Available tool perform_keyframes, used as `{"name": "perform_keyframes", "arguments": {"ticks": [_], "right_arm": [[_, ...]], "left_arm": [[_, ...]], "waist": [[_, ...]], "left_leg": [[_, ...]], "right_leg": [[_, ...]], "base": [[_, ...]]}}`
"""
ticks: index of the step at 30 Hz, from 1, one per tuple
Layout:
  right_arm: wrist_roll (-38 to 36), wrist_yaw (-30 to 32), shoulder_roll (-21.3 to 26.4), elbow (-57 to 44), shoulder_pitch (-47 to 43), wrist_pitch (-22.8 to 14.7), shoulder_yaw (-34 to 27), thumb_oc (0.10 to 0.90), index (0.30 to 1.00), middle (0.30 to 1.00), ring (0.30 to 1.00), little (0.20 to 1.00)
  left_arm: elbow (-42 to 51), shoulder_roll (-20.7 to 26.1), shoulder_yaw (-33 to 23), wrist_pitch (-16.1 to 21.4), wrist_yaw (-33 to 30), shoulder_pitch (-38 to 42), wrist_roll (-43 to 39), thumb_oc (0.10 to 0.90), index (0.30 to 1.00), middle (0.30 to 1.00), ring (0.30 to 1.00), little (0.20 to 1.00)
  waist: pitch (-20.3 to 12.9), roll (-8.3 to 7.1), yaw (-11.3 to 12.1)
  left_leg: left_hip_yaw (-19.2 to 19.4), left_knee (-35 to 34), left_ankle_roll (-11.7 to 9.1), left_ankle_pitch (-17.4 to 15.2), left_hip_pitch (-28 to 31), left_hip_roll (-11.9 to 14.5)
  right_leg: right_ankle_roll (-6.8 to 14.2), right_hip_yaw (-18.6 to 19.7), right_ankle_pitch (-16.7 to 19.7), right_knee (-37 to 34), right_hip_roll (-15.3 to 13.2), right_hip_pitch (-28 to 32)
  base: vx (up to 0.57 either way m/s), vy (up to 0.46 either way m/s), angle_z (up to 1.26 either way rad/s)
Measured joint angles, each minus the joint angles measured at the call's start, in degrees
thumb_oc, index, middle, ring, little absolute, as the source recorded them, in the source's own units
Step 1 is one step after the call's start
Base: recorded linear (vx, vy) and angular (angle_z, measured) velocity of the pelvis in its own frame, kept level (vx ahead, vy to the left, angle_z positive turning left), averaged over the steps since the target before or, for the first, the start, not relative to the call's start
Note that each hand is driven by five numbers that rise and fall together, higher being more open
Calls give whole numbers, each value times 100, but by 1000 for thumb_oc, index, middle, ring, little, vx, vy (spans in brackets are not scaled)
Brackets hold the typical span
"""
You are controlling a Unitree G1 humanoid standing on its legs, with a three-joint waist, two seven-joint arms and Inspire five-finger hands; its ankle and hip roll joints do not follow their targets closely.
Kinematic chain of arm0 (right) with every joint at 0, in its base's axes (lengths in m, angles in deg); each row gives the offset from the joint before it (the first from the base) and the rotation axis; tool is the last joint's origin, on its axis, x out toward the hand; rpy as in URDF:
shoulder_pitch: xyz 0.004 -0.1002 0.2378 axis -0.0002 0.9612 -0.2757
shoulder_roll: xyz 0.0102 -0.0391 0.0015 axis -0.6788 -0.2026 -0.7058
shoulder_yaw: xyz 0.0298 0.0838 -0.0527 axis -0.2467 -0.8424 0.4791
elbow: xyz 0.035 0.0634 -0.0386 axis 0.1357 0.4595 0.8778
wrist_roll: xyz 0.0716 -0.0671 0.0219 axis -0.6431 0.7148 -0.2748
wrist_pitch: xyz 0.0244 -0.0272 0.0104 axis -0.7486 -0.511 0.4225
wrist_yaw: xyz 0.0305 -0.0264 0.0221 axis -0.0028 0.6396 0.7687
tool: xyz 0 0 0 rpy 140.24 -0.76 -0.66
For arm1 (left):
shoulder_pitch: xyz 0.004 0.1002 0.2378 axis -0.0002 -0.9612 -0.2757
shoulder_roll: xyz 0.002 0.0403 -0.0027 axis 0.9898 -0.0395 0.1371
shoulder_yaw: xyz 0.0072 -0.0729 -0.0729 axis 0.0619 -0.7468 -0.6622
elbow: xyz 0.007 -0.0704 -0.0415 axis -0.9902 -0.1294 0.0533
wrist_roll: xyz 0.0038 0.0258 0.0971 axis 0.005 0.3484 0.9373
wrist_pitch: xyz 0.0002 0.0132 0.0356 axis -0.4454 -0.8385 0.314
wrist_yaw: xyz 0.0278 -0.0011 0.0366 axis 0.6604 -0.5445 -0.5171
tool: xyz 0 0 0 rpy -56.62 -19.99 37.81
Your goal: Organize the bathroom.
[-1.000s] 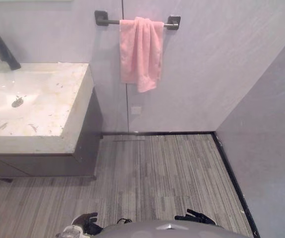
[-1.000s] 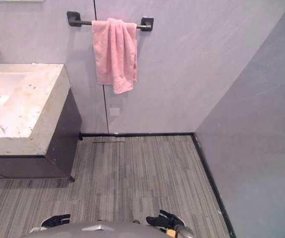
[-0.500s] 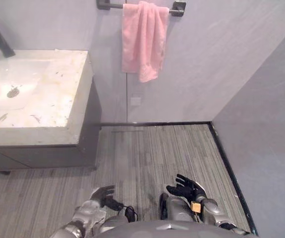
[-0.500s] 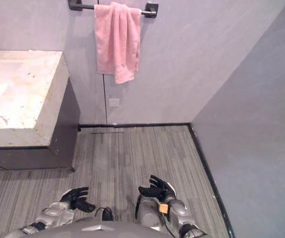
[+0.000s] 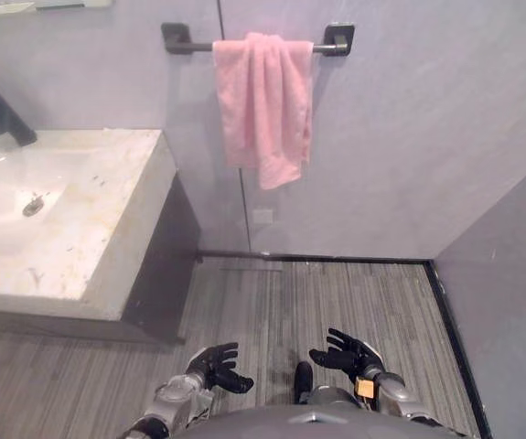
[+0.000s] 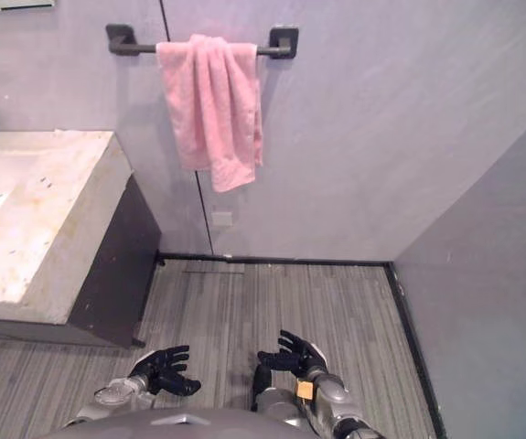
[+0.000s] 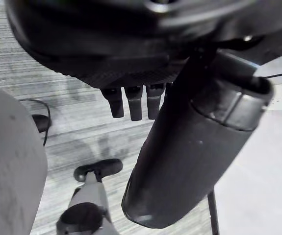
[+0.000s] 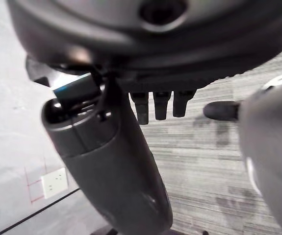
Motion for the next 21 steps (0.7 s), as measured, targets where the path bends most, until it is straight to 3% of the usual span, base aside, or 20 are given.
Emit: {"name": "perform_keyframes", "arguments": {"ticks": [2, 4, 7, 11, 13, 16, 17, 19, 20, 21], "right_arm": [[20, 0, 42, -42, -35, 2, 59, 800, 900, 900, 900, 900], [21, 14, 43, -53, -36, 3, 139, 800, 900, 900, 900, 900], [21, 25, 21, -43, -3, 8, 171, 800, 900, 900, 900, 900], [19, 103, 35, -43, -10, -6, 154, 800, 900, 900, 900, 900], [19, 109, 60, -47, -23, -33, 154, 800, 900, 900, 900, 900], [-17, 172, 116, -138, 24, -59, 153, 800, 900, 900, 900, 900], [-23, 203, 166, -171, 22, -62, 149, 800, 900, 900, 900, 900], [-23, 219, 222, -184, 68, -77, 150, 800, 900, 900, 900, 900], [-23, 215, 267, -206, 144, -99, 151, 800, 900, 900, 900, 900], [-27, 237, 232, -202, 147, -117, 150, 800, 900, 900, 900, 900]], "left_arm": [[58, 7, -33, 11, -1, 59, -26, 800, 900, 900, 900, 900], [244, 32, -37, 14, -25, 191, -204, 800, 900, 900, 900, 900], [668, 66, -21, 15, -41, 205, -215, 800, 900, 900, 900, 900], [1111, 99, 95, 15, -42, 254, -203, 800, 900, 900, 900, 900], [1169, 86, 210, 16, -26, 326, -204, 800, 900, 900, 900, 900], [1219, 97, 511, -39, -23, 408, -203, 800, 900, 900, 900, 900], [1335, 99, 648, -40, -47, 400, -202, 800, 900, 900, 900, 900], [1391, 82, 785, -43, -85, 352, -200, 800, 900, 900, 900, 900], [1518, 101, 826, -51, -119, 229, -199, 800, 900, 900, 900, 900], [1600, 143, 829, -52, -146, 212, -201, 800, 900, 900, 900, 900]], "waist": [[-28, -67, 6], [36, -275, 57], [138, -494, 82], [195, -561, 130], [237, -464, 138], [345, -251, 172], [400, -105, 221], [417, 79, 270], [359, 182, 290], [348, 128, 283]], "left_leg": [[41, 816, -36, 12, -396, 29], [155, 2137, -218, 333, -1085, 27], [254, 2478, -166, 314, -1432, 80], [755, 1071, -119, 333, -1570, 290], [989, -36, -147, 613, -1510, 326], [1409, -916, -305, 1186, -1654, 339], [1424, -1034, -339, 1385, -1755, 419], [1411, -1062, -298, 1603, -1716, 546], [1502, -1231, -120, 1661, -1523, 587], [1578, -1291, 5, 1693, -1469, 500]], "right_leg": [[-88, 45, -150, -13, 57, 56], [-238, 59, -252, -49, 44, 150], [-434, 53, -414, -121, 44, 342], [-403, 41, -513, -258, 69, 566], [-339, -1, -571, -257, 94, 632], [-204, -5, -699, -265, 125, 752], [-150, 10, -726, -263, 177, 769], [-42, 100, -771, -257, 236, 871], [113, 216, -835, -228, 266, 913], [202, 251, -881, -207, 166, 903]], "base": [[84, -172, -9], [107, -116, -5], [137, -29, 2], [175, 79, 2], [237, 136, 5], [208, 132, 7], [116, 139, -14], [139, 172, -31], [116, 119, -33], [144, 133, -33]]}}
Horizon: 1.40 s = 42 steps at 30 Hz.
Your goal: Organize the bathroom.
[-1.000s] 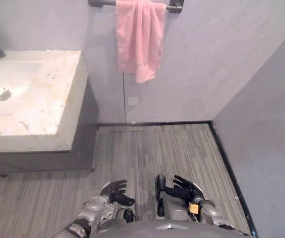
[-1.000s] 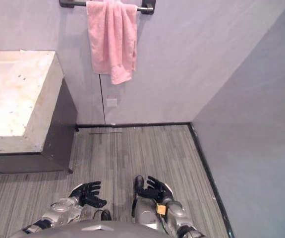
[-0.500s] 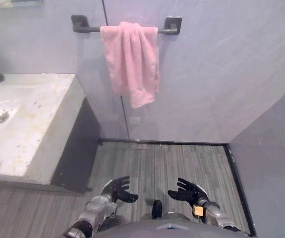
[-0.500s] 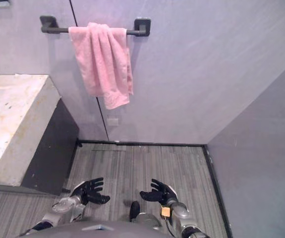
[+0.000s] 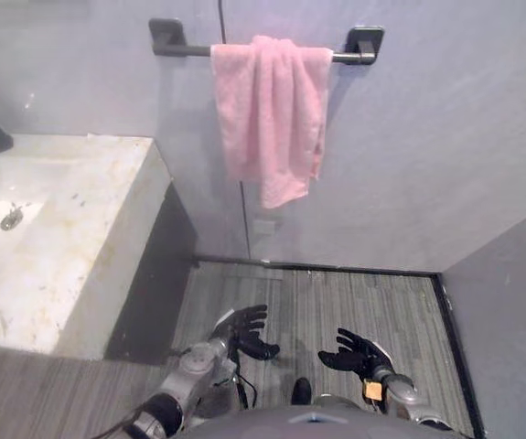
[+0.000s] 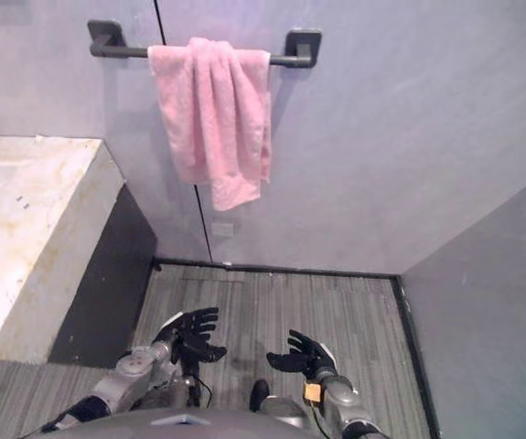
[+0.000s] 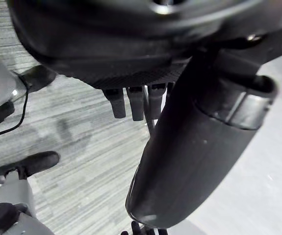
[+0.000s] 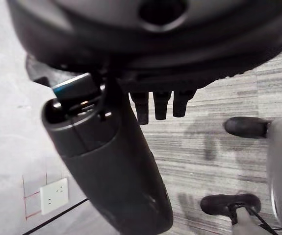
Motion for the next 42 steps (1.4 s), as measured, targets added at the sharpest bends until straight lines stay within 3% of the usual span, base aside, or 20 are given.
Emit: {"name": "perform_keyframes", "arguments": {"ticks": [3, 5, 8, 10, 11, 14, 16, 17, 18, 21, 27, 31, 36, 42], "right_arm": [[-9, -7, -35, -94, 61, -99, -1, 800, 900, 900, 900, 900], [-9, 1, -78, -234, 130, -123, 1, 800, 900, 900, 900, 900], [-16, 128, -229, -476, 134, -277, 3, 800, 900, 900, 900, 900], [-8, 260, -232, -813, 76, -308, 11, 800, 900, 900, 900, 900], [-8, 292, -244, -988, 97, -314, 20, 800, 900, 900, 900, 900], [-5, 508, -259, -1685, 87, -419, 266, 800, 900, 900, 900, 900], [5, 668, -240, -1874, 62, -507, 429, 800, 900, 900, 900, 900], [5, 668, -240, -1874, 62, -507, 429, 800, 900, 900, 900, 900], [57, 832, -127, -2282, 142, -520, 462, 800, 900, 900, 900, 900], [450, 1093, 192, -2928, 223, -617, 460, 800, 900, 900, 900, 900], [814, 1849, 486, -3959, 234, -805, 206, 800, 900, 900, 900, 900], [1196, 2042, 578, -4477, 196, -982, 186, 800, 900, 900, 900, 900], [1634, 2553, 644, -5054, 49, -1040, 216, 800, 900, 900, 900, 900], [2042, 2939, 648, -5425, -221, -1055, 222, 800, 900, 900, 900, 900]], "left_arm": [[495, 344, -13, -1, -123, 52, -3, 800, 900, 900, 900, 900], [621, 474, -22, -1, -172, 103, -12, 800, 900, 900, 900, 900], [791, 680, -170, 1, -293, 126, -36, 800, 900, 900, 900, 900], [803, 723, -114, 9, -421, 189, -142, 800, 900, 900, 900, 900], [801, 739, -96, 21, -432, 186, -248, 800, 900, 900, 900, 900], [913, 853, -143, 38, -651, 236, -312, 800, 900, 900, 900, 900], [937, 819, -243, 44, -708, 173, -493, 800, 900, 900, 900, 900], [937, 819, -243, 44, -708, 173, -493, 800, 900, 900, 900, 900], [1249, 760, -409, 83, -852, -75, -535, 800, 900, 900, 900, 900], [1934, 703, -642, 237, -1119, -525, -703, 800, 900, 900, 900, 900], [2769, 563, -974, 553, -1623, -486, -651, 800, 900, 900, 900, 900], [3048, 562, -1241, 791, -2067, -320, -647, 800, 900, 900, 900, 900], [3538, 615, -1526, 821, -2689, -142, -608, 800, 900, 900, 900, 900], [4279, 662, -1620, 1035, -3428, -105, 122, 800, 900, 900, 900, 900]], "waist": [[10, -135, -137], [6, -153, -137], [3, -136, -138], [72, 54, -165], [66, 42, -171], [46, -310, -169], [53, -380, -177], [53, -380, -177], [45, -336, -143], [21, -232, -103], [1, -218, -144], [-102, -213, -132], [-135, -217, -106], [-219, -183, -73]], "left_leg": [[33, -385, 208, 5, 216, -413], [56, -385, 276, -91, 337, -529], [116, -392, 313, -221, 460, -572], [130, -402, 298, -332, 551, -370], [169, -411, 305, -390, 577, -348], [214, -415, 279, -412, 498, -439], [148, -415, 236, -383, 525, -410], [148, -415, 236, -383, 525, -410], [87, -415, 136, -358, 530, -332], [43, -408, 36, -319, 539, -213], [44, -393, -21, -303, 605, -109], [40, -393, -38, -337, 632, -107], [-11, -394, -37, -339, 635, -126], [-37, -408, -42, -361, 626, -156]], "right_leg": [[340, -26, -35, 20, -369, 34], [428, -25, -79, 54, -497, 116], [515, -13, -139, 336, -577, 68], [644, 32, -237, 1328, -495, -409], [709, 44, -417, 1661, -534, -606], [696, -54, -353, 1179, -809, -1068], [636, -40, -119, 1071, -802, -1100], [636, -40, -119, 1071, -802, -1100], [546, -145, 220, 656, -686, -898], [441, -179, 599, -59, -473, -511], [326, -221, 580, -56, -361, -449], [331, -235, 544, -55, -359, -417], [332, -309, 533, -56, -384, -383], [334, -313, 529, -56, -415, -378]], "base": [[133, 101, 4], [63, 63, -2], [28, 26, -14], [28, -83, -28], [20, -112, -22], [29, -147, -10], [27, -110, 16], [25, -57, 22], [15, -7, 12], [7, -2, 5], [44, 10, -3], [37, 7, 1], [42, 7, 6], [16, 7, 2]]}}
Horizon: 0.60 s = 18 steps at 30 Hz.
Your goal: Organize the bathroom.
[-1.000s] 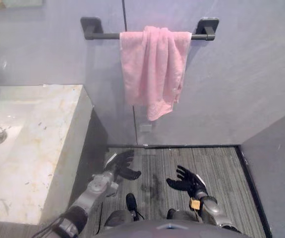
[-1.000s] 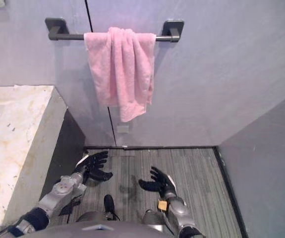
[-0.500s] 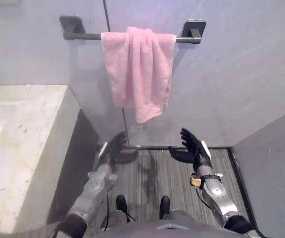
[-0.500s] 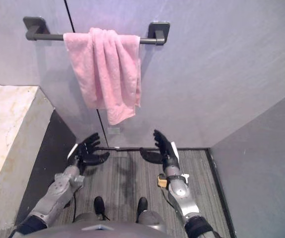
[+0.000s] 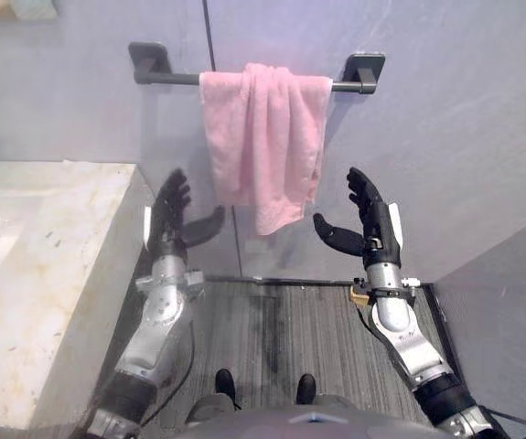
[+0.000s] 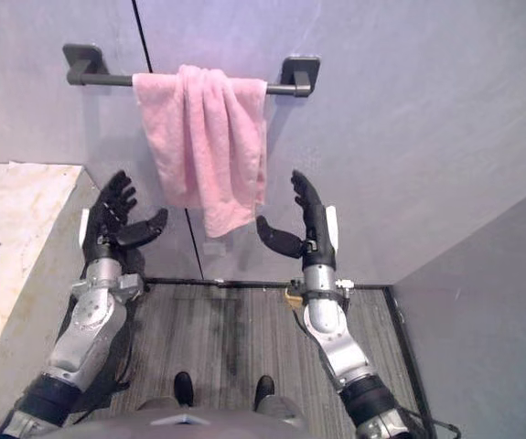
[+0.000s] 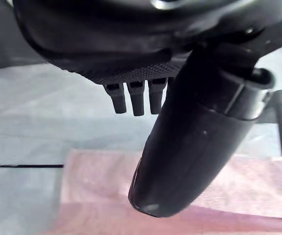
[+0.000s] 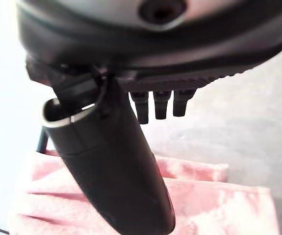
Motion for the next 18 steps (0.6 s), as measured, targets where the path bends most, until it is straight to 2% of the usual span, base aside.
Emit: {"name": "perform_keyframes", "arguments": {"ticks": [3, 9, 18], "right_arm": [[81, 14, 36, -33, -86, 2, 9, 800, 900, 900, 900, 900], [256, -3, 66, -38, -470, 33, 106, 800, 900, 900, 900, 900], [136, -536, 139, 5, -937, 269, 211, 800, 900, 900, 900, 900]], "left_arm": [[185, 10, -13, 38, -204, 181, 147, 800, 900, 900, 900, 900], [237, 33, -16, 52, -250, 569, 130, 800, 900, 900, 900, 900], [-59, 151, 28, -40, 206, 1234, 125, 800, 900, 900, 900, 900]], "waist": [[-26, 36, 89], [-39, 54, 95], [-39, 54, 74]], "left_leg": [[-7, -1, -3, -2, -5, -8], [-32, 13, 7, 5, -5, -22], [-18, 16, 10, 7, 90, -31]], "right_leg": [[16, -7, -18, 0, -7, 0], [9, -15, -11, 1, -13, 13], [11, -18, -7, 29, -6, 95]], "base": [[28, 1, 1], [38, 12, 2], [42, 25, -1]]}}
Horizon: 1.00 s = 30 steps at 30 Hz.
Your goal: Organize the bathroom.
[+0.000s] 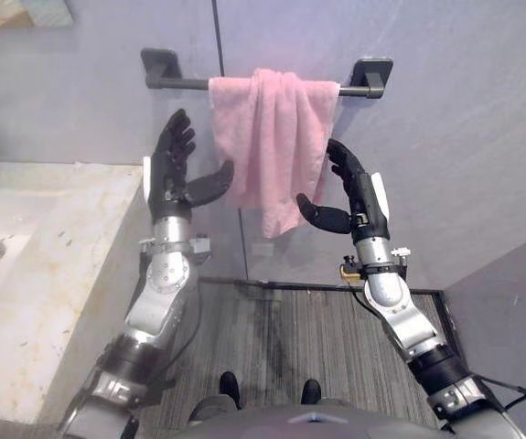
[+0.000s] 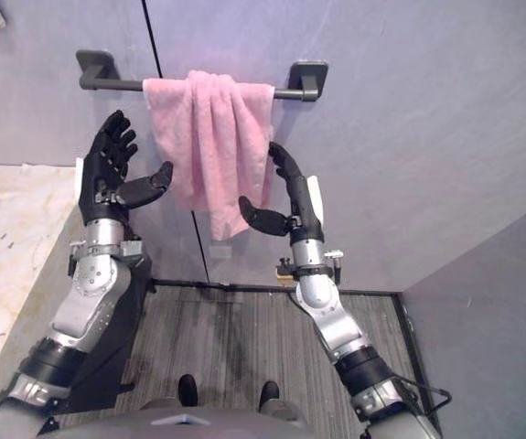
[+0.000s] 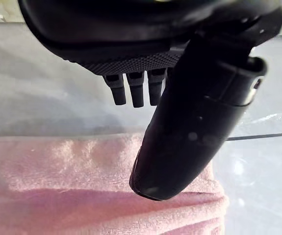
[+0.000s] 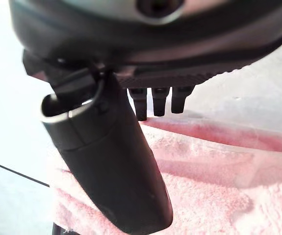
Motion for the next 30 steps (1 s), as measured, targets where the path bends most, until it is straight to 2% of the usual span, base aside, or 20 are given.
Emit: {"name": "perform_keyframes", "arguments": {"ticks": [2, 5, 8, 9, 11, 23, 30], "right_arm": [[-170, -99, 69, 59, -214, 34, 53, 800, 900, 900, 900, 900], [-209, -182, 72, 117, -483, 111, 58, 800, 900, 900, 900, 900], [-218, -212, 72, 153, -653, 159, 99, 800, 900, 900, 900, 900], [-256, -255, 72, 155, -708, 208, 109, 800, 900, 900, 900, 900], [-385, -312, 70, 156, -784, 253, 140, 800, 900, 900, 900, 900], [-431, -541, 62, 417, -847, 326, 155, 800, 900, 900, 900, 900], [-439, -562, 62, 518, -921, 411, 167, 800, 900, 900, 900, 900]], "left_arm": [[-195, 11, -3, -38, 38, 178, 1, 800, 900, 900, 900, 900], [-293, 14, -7, -127, 107, 281, -4, 742, 813, 813, 813, 813], [-334, 15, -7, -149, 119, 296, -4, 584, 575, 575, 575, 575], [-419, 14, -5, -150, 124, 334, -4, 477, 415, 415, 415, 415], [-571, 15, -7, -232, 123, 424, -11, 400, 300, 300, 300, 300], [-685, 64, -70, -246, 67, 482, -17, 400, 300, 300, 300, 300], [-686, 62, -317, -245, -308, 482, -18, 400, 300, 300, 300, 300]], "waist": [[-3, 1, -16], [-4, 3, -48], [-5, 3, -75], [-5, 3, -81], [-6, 2, -85], [-6, 2, -118], [-6, 2, -108]], "left_leg": [[9, -3, -2, -6, 23, 2], [7, -2, -1, -5, 24, 4], [3, -1, 0, -4, 27, 0], [2, 0, 1, -3, 33, 0], [2, 0, 1, -3, 45, 0], [11, -2, 1, -4, 100, -1], [10, -1, 1, -4, 101, 0]], "right_leg": [[3, 0, -3, 0, -6, 23], [3, 9, -2, 0, 0, 24], [2, 9, -1, 1, 2, 31], [2, 9, -1, 1, 6, 39], [1, 8, -1, 1, 10, 52], [2, 17, -2, 0, 11, 99], [1, 16, -1, -25, 14, 100]], "base": [[54, 28, -2], [22, 12, 1], [32, 14, 1], [50, 18, 1], [36, 13, 0], [3, 1, 0], [5, 0, 0]]}}
